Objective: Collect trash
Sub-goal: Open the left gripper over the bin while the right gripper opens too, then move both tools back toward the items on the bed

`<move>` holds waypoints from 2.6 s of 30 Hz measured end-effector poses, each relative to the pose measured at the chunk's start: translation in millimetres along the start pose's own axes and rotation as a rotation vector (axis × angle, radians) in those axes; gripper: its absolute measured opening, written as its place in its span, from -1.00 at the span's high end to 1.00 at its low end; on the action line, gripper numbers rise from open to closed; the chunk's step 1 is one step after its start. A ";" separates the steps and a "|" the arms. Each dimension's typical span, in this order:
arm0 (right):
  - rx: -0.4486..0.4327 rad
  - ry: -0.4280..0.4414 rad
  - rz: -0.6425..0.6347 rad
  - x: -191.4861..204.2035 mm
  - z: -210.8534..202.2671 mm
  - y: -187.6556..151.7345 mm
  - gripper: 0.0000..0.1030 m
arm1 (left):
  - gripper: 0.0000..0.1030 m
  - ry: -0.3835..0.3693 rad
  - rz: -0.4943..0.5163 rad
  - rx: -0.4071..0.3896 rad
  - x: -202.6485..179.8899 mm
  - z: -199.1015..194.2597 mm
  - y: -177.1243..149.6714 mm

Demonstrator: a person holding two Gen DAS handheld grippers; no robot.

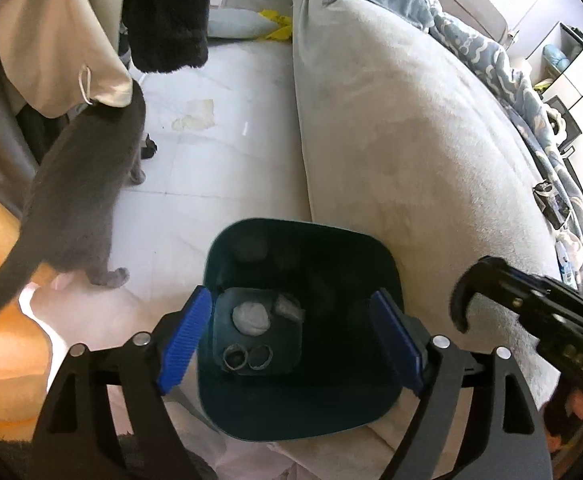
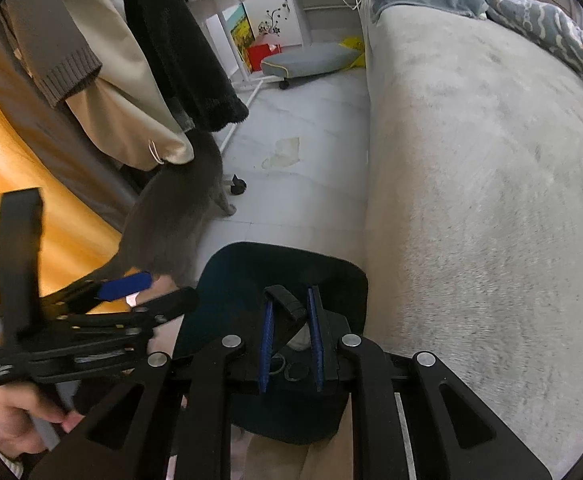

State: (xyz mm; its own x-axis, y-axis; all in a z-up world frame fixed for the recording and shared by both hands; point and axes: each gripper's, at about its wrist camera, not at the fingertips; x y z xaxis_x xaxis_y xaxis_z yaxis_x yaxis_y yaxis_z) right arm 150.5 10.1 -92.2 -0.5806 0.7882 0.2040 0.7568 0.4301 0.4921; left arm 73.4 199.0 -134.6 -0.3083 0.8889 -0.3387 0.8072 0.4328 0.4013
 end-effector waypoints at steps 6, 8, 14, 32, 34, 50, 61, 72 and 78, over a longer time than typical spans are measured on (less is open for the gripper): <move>0.066 -0.019 -0.008 6.3 27.0 0.4 0.68 | -0.62 -0.026 0.033 -0.031 8.1 -14.9 -4.6; 0.090 -0.019 -0.005 8.6 38.6 -2.3 0.68 | -0.62 -0.018 0.052 -0.055 9.4 -22.9 -5.8; 0.161 -0.030 -0.001 16.7 68.2 -9.9 0.66 | -0.58 -0.016 0.086 -0.151 17.2 -50.6 -9.1; 0.164 -0.016 0.031 27.9 78.8 -22.6 -0.38 | -0.57 -0.079 0.152 -0.318 19.7 -105.6 -9.0; 0.145 -0.011 0.018 28.5 69.4 -23.9 -0.39 | -0.57 -0.072 0.187 -0.336 10.0 -110.7 -10.4; -0.143 -0.072 -0.082 -14.0 -71.3 -5.3 -0.67 | -0.63 -0.180 0.312 -0.420 -62.3 -144.7 2.7; -0.265 -0.198 0.005 -110.3 -138.7 -8.5 -0.73 | -0.71 -0.242 0.444 -0.417 -146.5 -113.3 25.9; -0.360 -0.221 0.228 -205.6 -171.2 -24.8 -0.76 | -0.82 -0.378 0.593 -0.340 -237.6 -51.3 43.2; -0.326 -0.257 0.261 -230.3 -174.7 -35.1 -0.79 | -0.83 -0.409 0.620 -0.284 -271.3 -13.5 49.4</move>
State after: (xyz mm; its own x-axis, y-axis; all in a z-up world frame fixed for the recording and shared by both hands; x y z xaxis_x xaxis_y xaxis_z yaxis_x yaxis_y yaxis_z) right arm 205.2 -263.3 -8.6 -0.2604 0.9521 0.1603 0.7096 0.0762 0.7005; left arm 190.1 -18.9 -11.3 0.4086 0.8789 -0.2461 0.5955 -0.0523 0.8016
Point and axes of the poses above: each gripper's, at about its wrist camera, not at the fingertips, and z roughly the way its jaws point, x to its left, y to its top, and after that the axes turned 3 degrees about -z, right-handed
